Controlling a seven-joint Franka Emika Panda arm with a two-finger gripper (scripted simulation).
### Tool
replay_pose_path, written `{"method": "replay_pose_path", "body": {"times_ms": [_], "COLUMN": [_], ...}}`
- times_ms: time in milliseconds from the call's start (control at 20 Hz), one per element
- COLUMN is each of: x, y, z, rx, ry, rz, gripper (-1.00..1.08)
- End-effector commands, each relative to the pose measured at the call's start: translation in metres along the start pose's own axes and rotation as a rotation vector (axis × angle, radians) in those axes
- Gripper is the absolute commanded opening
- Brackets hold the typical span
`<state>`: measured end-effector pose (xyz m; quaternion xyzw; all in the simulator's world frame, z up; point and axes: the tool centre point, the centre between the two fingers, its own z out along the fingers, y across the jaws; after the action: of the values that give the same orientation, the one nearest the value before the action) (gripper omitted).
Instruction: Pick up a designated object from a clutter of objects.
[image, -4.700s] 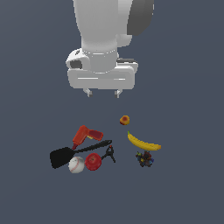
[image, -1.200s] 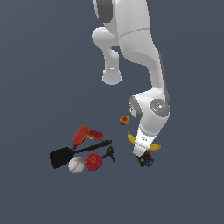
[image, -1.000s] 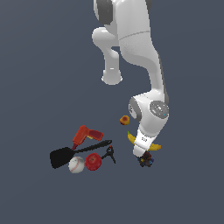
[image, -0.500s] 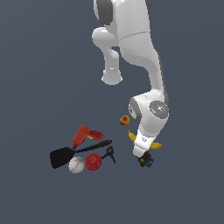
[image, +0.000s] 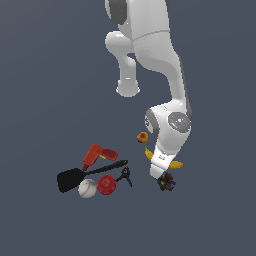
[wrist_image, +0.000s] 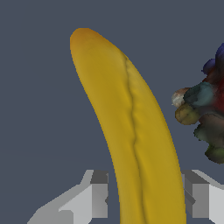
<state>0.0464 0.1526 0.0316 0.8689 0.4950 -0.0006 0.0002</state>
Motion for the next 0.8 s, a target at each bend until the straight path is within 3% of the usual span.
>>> {"method": "replay_pose_path", "body": {"times_ms": [0,300,750], "x": [-0.007,-0.035,-0.098], "y": [0.004,0.017,0.047], "z": [-0.011,-0.047,-0.131], "rx": [-0.002,-0.002,-0.001], "ry": [0.001,0.001,0.002], "rz": [0.001,0.0,-0.001], "gripper": [-1.0,-1.0,-1.0]}}
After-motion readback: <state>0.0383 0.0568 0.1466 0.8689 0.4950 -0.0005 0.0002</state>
